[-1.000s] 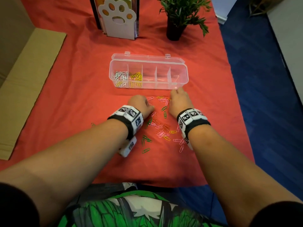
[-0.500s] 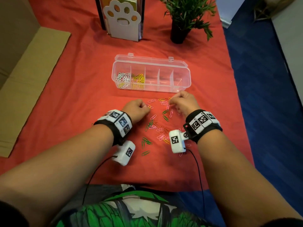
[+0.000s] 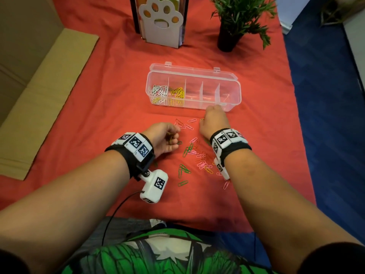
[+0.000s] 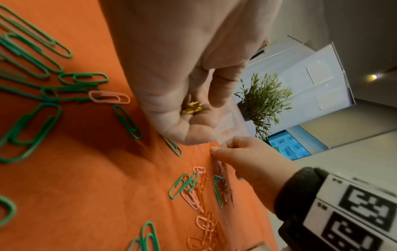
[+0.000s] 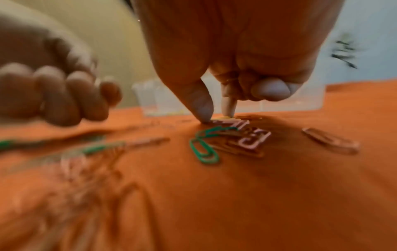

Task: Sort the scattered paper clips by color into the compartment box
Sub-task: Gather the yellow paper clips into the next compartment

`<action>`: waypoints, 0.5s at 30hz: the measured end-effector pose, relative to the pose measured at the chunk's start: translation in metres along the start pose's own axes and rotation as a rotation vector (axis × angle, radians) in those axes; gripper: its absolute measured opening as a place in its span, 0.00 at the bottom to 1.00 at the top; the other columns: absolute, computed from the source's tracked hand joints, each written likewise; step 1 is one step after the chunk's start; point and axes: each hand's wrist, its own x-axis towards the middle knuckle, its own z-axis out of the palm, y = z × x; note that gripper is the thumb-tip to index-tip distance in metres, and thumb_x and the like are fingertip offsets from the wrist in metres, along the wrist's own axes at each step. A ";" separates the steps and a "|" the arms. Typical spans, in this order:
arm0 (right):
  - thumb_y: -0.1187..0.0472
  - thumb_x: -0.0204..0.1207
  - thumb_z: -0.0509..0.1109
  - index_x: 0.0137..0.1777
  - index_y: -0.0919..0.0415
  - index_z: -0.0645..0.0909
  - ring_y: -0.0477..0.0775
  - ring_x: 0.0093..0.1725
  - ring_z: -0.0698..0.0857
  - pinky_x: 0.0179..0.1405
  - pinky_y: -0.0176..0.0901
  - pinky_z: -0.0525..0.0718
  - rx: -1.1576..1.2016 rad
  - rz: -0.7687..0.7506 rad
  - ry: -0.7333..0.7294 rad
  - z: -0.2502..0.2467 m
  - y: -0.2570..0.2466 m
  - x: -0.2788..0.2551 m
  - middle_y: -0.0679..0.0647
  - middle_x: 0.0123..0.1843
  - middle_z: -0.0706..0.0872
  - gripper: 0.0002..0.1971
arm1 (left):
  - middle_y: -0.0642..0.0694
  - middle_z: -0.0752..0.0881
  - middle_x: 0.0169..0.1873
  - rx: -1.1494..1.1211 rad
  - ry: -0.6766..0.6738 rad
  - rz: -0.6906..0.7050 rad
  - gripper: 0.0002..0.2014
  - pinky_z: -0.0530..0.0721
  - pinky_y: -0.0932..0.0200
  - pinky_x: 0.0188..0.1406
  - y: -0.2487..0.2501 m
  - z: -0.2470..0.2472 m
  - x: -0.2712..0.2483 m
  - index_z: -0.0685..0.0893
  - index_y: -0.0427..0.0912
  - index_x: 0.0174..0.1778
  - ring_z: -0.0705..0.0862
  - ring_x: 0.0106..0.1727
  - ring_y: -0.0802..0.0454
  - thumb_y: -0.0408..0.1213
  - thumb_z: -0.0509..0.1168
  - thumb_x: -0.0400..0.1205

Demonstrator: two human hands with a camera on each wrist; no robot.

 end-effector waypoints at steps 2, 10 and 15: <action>0.68 0.73 0.61 0.60 0.69 0.74 0.69 0.61 0.78 0.60 0.56 0.80 -0.123 -0.069 0.012 0.002 -0.005 -0.003 0.66 0.62 0.75 0.16 | 0.49 0.73 0.27 0.074 0.025 0.048 0.10 0.78 0.68 0.21 -0.002 0.002 -0.001 0.76 0.45 0.36 0.71 0.25 0.57 0.28 0.53 0.78; 0.65 0.76 0.60 0.54 0.68 0.78 0.64 0.57 0.81 0.56 0.49 0.78 0.011 -0.028 -0.085 -0.012 0.000 -0.008 0.66 0.58 0.80 0.11 | 0.48 0.78 0.26 0.615 0.089 0.363 0.06 0.75 0.63 0.29 -0.016 0.008 0.006 0.80 0.45 0.34 0.74 0.26 0.55 0.32 0.65 0.77; 0.67 0.69 0.64 0.27 0.53 0.72 0.44 0.26 0.74 0.27 0.41 0.69 0.785 0.204 -0.002 -0.023 0.027 -0.038 0.48 0.27 0.76 0.12 | 0.51 0.83 0.28 1.069 0.045 0.533 0.04 0.71 0.64 0.34 -0.030 0.022 -0.002 0.87 0.44 0.41 0.77 0.29 0.58 0.38 0.72 0.73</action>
